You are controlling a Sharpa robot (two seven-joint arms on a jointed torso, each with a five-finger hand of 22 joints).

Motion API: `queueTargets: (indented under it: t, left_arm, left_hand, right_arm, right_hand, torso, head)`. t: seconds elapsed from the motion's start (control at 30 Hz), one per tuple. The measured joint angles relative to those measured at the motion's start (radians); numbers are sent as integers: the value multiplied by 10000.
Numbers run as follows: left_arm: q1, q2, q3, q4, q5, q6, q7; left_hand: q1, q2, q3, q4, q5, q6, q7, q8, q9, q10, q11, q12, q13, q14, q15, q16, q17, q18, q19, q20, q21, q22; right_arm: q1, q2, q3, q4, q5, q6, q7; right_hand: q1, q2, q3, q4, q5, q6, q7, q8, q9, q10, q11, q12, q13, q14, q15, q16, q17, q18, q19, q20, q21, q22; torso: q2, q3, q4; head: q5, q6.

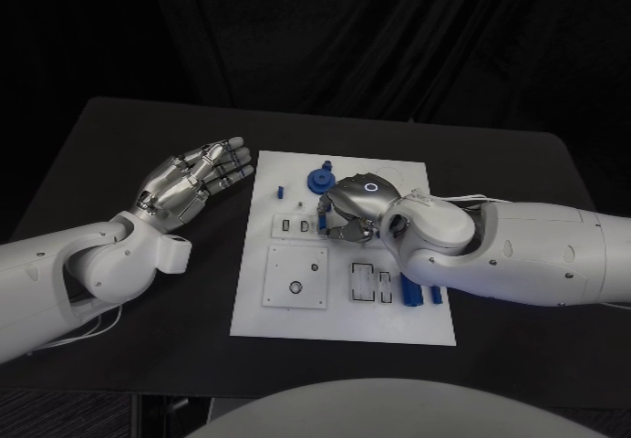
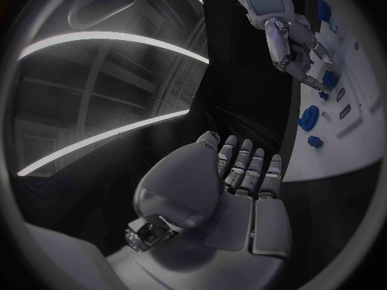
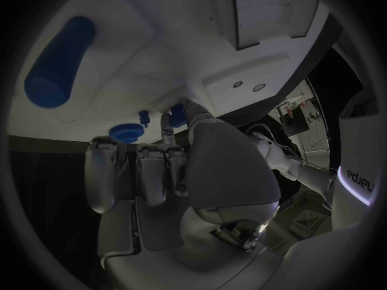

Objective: Assemble the parts on the task board

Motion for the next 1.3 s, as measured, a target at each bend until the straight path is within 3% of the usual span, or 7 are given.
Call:
queueTargets:
  t: [0.5, 0.7, 0.83, 0.97, 1.17, 1.23, 1.3]
  left_arm:
    - [-73, 13, 0, -29, 0, 28, -13]
    - [-98, -1, 0, -29, 0, 32, -15]
    - [-104, -20, 0, -16, 0, 32, -15]
    - [-108, -25, 0, -10, 0, 28, 0]
    - [-109, -35, 2, 90, 0, -78, 3]
    - [-108, -70, 3, 159, -12, -183, -3]
    - [-91, -95, 3, 182, -63, -305, -20]
  left_hand:
    - [0, 0, 28, 28, 0, 0, 0, 0, 0, 0, 0, -6, 0, 0, 0, 0, 0, -1, 0, 0, 0, -2]
    - [0, 0, 28, 28, 0, 0, 0, 0, 0, 0, 0, -40, 0, 0, 0, 0, -1, 0, 0, 0, 0, -9]
    - [0, 0, 27, 28, 0, 0, 0, 0, 0, 0, 0, -40, 0, -25, 25, 0, 0, -1, 0, 0, 0, -9]
    - [0, 0, 27, 28, 0, 0, 0, 0, 0, 0, 0, -40, 0, -27, 27, 0, -1, -1, 0, 0, 0, -8]
    - [-28, -117, 136, 18, 98, 145, 1, 60, 33, 72, 71, 45, 24, 50, 101, 113, 19, -1, 209, 55, 137, 8]
    - [-51, -237, 196, 57, 117, 181, 36, 64, 33, 94, 93, 79, 24, 118, 169, 196, 36, -15, 417, 55, 252, 57]
    - [-136, -322, 346, 90, 117, 236, 92, 63, 33, 172, 171, 123, 24, 658, 227, 704, 128, -162, 978, 50, 592, 182]
  right_arm:
    - [0, 33, 8, -37, -25, 105, 78]
    - [-5, -9, 4, -36, -25, 75, 137]
    - [-18, -139, -4, 13, -23, -158, 229]
    - [-20, -372, 12, 195, -22, -753, 414]
    - [54, -840, 65, 619, 0, -1896, 806]
    - [209, -1029, 73, 786, 48, -2239, 950]
    - [387, -1191, 88, 896, 111, -2519, 1086]
  right_hand:
    - [-130, -132, -165, 32, -850, -703, 100, -444, -315, -1, 71, 0, 0, -9, 62, 0, 0, -1, -36, 35, -119, 7]
    - [-285, -344, -314, 271, -1556, -1232, 122, -704, -551, 0, 71, 0, 0, -8, 62, 0, 0, 0, 0, 71, -156, 7]
    - [-335, -639, -374, 579, -2022, -1430, 134, -764, -705, 0, 71, 0, -1, -8, 62, 0, 0, 1, 0, 71, -156, 6]
    - [-424, -730, -423, 652, -2117, -1513, 122, -800, -787, 0, 71, 0, -1, -8, 62, 0, 0, 0, 0, 71, -156, 6]
    - [-424, -730, -423, 652, -2117, -1513, 122, -799, -816, 0, 71, 0, -1, -8, 62, 0, 0, 1, 0, 70, -110, 5]
    - [-424, -730, -391, 684, -2117, -1475, 84, -799, -822, 0, 71, 0, -1, -8, 62, 0, 0, 1, 0, 70, -110, 5]
    - [-458, -696, -382, 693, -1992, -1315, 93, -735, -851, 0, 71, 0, -1, -9, 62, 0, 0, 1, 0, 70, -103, 5]
  torso:
    - [0, 0, 1]
    - [0, 0, 1]
    - [0, 0, 1]
    - [0, 2, 1]
    - [-3, 7, -1]
    - [-9, 9, -3]
    - [-15, 11, -8]
  head:
    - [-33, 1]
    - [-12, 0]
    - [-6, 1]
    - [29, 11]
    - [111, 217]
    - [140, 334]
    - [200, 494]
